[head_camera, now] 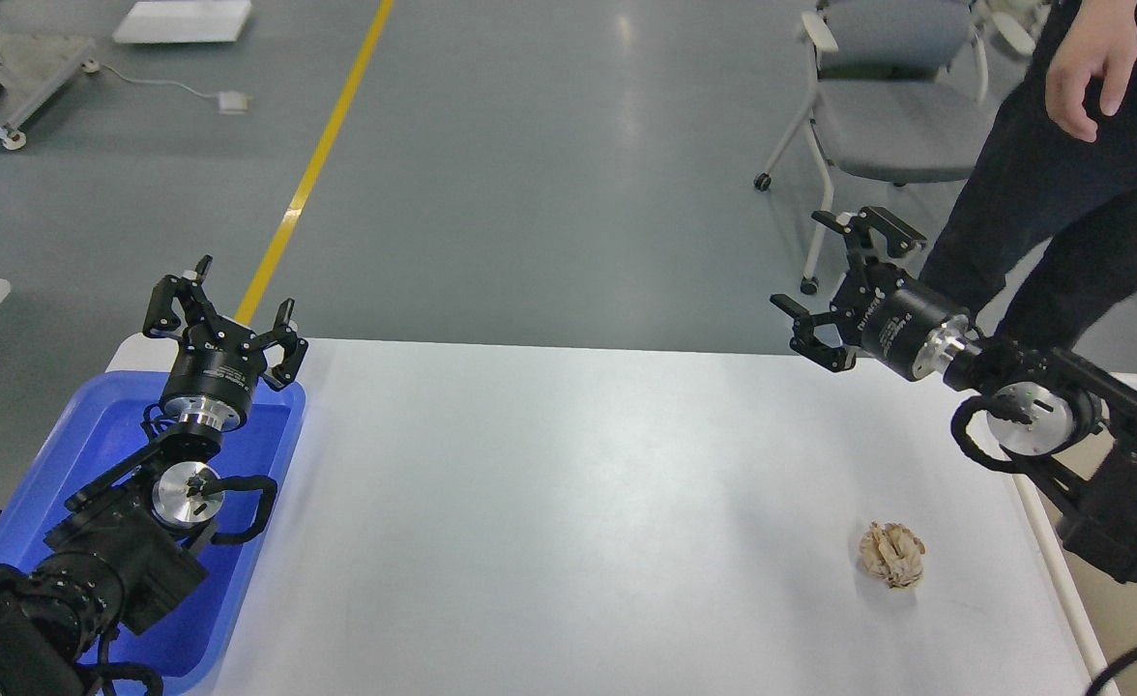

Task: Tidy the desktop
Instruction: 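Move the right gripper down toward the beige crumpled object on the table, then close the right gripper on the beige crumpled object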

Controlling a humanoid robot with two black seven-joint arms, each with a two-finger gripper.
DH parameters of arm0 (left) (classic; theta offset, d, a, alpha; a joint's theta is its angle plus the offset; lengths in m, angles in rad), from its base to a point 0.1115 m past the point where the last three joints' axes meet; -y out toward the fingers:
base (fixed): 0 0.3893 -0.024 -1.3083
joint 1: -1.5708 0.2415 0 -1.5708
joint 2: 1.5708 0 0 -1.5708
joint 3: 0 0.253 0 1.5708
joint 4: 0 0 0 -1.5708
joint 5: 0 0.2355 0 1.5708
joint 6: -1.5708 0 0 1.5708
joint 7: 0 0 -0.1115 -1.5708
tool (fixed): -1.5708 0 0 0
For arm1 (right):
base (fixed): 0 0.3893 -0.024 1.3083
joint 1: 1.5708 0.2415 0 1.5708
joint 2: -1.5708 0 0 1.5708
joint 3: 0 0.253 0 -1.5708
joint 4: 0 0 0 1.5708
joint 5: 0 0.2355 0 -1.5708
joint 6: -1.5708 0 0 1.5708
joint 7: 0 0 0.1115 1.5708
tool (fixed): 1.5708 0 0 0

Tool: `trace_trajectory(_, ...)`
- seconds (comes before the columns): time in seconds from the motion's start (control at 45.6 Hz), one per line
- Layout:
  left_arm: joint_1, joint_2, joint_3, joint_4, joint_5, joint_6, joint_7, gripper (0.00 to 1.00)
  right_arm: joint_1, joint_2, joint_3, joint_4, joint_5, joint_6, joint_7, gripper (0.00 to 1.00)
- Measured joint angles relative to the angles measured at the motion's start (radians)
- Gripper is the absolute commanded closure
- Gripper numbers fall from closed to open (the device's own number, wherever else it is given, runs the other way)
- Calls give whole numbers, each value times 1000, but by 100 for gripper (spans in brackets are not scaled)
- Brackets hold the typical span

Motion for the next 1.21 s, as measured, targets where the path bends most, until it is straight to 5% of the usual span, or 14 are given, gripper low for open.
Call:
trace_trajectory(0.527,0,1,-1,-1,0,0,0,0,111,-257,-378,300,-584,-117,3,0)
trace_trajectory(0.878,0,0,-1,-1,0,0,0,0,133,-286,-640,267,-938,-358,32,1)
trace_trajectory(1.207,0,1,-1,0,0,0,0,0,99,-278,-728,193,-1090,-459,57,1)
